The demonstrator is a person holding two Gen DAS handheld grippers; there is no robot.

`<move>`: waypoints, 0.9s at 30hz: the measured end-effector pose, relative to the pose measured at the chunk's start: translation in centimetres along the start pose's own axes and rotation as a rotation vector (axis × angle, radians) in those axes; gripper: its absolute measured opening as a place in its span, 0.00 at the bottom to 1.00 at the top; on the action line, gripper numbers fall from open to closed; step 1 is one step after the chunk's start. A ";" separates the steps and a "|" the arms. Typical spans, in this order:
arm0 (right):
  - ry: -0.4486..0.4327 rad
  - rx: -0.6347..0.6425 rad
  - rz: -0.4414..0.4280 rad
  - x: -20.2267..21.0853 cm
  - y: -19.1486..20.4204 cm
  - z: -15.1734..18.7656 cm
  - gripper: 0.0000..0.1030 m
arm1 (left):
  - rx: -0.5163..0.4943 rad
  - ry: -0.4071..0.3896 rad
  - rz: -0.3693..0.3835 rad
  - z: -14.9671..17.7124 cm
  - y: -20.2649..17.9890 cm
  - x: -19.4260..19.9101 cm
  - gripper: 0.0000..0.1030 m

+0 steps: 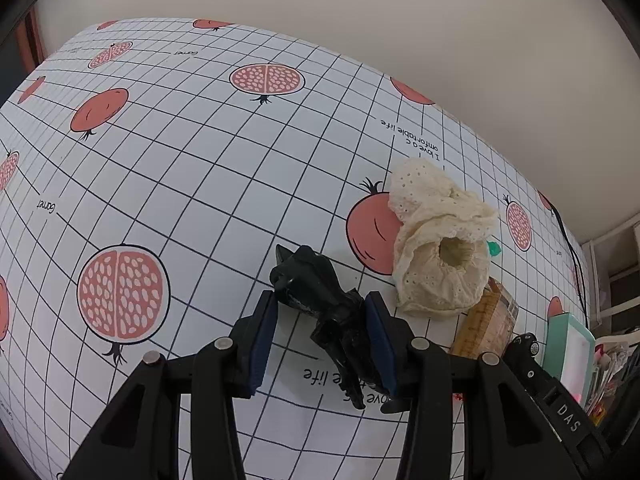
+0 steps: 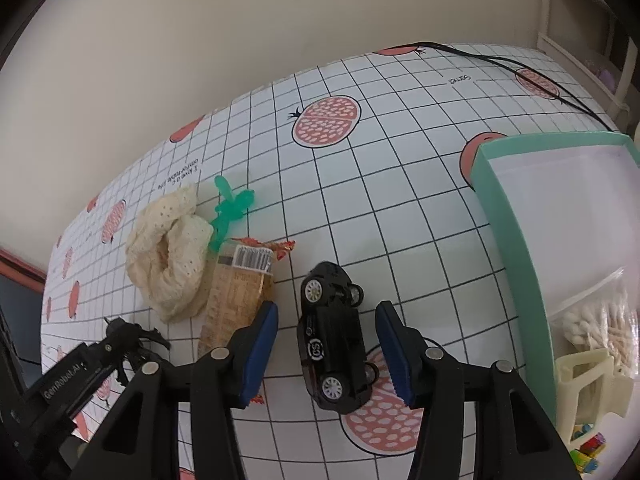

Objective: Organize objects
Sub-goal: 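Carry the black car over the tray with the right tool while the left tool carries the spider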

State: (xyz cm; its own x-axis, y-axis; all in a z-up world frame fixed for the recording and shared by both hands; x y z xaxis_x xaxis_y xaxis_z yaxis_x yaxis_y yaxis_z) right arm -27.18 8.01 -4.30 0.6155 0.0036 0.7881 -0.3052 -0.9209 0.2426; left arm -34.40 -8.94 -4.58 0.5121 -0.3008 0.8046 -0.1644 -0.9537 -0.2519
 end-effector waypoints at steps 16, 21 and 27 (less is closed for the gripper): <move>-0.027 0.076 -0.027 3.5 -0.3 -0.1 0.31 | 0.010 0.004 -0.002 0.2 -0.4 1.7 0.45; -0.072 0.082 -0.044 6.3 -1.0 -1.5 0.31 | -0.001 -0.017 0.019 -0.6 -2.0 2.8 0.45; -0.122 0.091 -0.039 9.1 -2.9 -2.7 0.31 | -0.045 -0.084 0.070 -1.9 -5.5 5.9 0.45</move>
State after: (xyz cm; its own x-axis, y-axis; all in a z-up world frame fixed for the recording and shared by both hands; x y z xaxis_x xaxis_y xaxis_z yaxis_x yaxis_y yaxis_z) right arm -22.64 11.74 3.69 0.7107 -0.0019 0.7035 -0.2154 -0.9526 0.2151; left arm -32.10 -5.47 2.53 0.5669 -0.3677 0.7372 -0.2387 -0.9298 -0.2802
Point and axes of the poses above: each gripper's, at about its wrist camera, not at the fingertips, and x roughly against the way its jaws point, y to its left, z to its underside, the point moved 8 cm from there along -x, roughly the way its jaws point, and after that the axes turned 13 degrees about -y, right-handed, at the moved point
